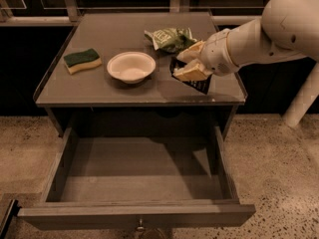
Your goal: Pick rxbar chocolate from top drawer and place on counter
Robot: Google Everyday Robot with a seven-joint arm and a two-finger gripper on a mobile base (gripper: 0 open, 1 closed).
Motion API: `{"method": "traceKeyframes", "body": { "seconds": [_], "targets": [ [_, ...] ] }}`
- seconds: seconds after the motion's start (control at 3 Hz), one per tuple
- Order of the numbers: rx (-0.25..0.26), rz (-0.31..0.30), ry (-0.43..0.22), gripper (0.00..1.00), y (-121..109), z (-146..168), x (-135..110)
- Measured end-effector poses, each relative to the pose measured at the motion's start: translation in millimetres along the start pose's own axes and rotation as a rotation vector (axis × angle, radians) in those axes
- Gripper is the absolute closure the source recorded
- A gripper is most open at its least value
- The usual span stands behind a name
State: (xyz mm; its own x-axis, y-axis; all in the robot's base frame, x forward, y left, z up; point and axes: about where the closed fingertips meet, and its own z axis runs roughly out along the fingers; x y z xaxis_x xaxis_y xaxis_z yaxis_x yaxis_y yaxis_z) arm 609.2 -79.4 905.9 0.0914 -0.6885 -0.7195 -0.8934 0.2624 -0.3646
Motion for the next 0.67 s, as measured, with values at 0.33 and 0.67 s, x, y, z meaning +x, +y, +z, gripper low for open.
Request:
{"method": "traceKeyframes", "body": {
  "seconds": [0.33, 0.67],
  "targets": [
    [0.002, 0.032, -0.033, 1.0, -22, 16, 15],
    [-0.005, 0.059, -0.033, 0.82, -35, 26, 24]
  ]
}}
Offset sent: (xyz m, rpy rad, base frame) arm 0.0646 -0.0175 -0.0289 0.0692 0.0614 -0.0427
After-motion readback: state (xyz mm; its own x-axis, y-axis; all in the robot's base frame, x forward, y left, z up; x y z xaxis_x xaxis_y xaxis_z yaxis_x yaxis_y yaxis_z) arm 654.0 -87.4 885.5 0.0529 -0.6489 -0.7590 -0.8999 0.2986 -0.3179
